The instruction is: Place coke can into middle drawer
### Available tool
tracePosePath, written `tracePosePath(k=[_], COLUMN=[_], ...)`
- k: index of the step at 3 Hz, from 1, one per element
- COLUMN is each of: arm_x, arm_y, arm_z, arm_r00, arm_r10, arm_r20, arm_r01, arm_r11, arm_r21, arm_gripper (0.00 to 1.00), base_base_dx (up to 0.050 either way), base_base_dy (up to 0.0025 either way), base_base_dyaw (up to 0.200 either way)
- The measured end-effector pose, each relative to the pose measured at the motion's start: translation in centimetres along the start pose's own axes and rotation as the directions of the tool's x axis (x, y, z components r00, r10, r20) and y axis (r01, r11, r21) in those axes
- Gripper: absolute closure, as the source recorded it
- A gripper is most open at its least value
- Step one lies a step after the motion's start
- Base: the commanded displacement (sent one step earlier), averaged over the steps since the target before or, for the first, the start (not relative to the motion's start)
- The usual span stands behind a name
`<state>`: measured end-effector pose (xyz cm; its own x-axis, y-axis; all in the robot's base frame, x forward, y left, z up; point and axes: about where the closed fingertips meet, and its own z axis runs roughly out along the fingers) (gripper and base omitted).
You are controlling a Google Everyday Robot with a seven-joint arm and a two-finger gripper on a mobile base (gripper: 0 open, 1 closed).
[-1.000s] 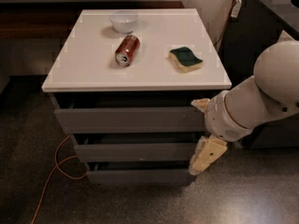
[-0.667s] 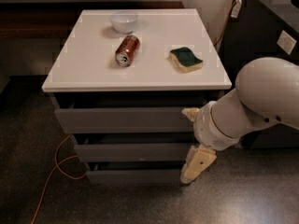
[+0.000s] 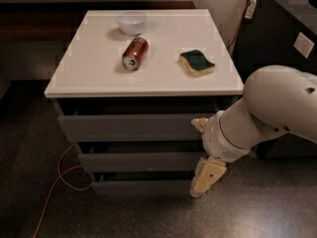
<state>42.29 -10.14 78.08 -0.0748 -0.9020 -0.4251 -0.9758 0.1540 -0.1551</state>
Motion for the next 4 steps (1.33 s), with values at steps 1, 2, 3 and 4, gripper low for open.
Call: tracePosePath(k=[1,2,3,4], arm_x=[0.4,0.9,1.3,1.6], arm_y=[0.5,0.6,0.6,0.4], arm_z=[2.6,5.1,7.9,10.4], arm_r00=[1.0,1.0,0.999,0.999], arm_r10=[0.0,0.002,-0.008,-0.031], arm_r20=[0.001,0.02,0.037,0.04], arm_r01=[0.0,-0.002,0.009,0.032], arm_r11=[0.9995,0.9995,0.9997,0.9992], arm_r21=[-0.031,-0.031,-0.022,-0.024], arm_gripper=[0.0,0.0,0.0,0.0], base_base_dx=[0.0,0.0,0.0,0.0], base_base_dy=[0.0,0.0,0.0,0.0], base_base_dyaw=[0.0,0.0,0.0,0.0])
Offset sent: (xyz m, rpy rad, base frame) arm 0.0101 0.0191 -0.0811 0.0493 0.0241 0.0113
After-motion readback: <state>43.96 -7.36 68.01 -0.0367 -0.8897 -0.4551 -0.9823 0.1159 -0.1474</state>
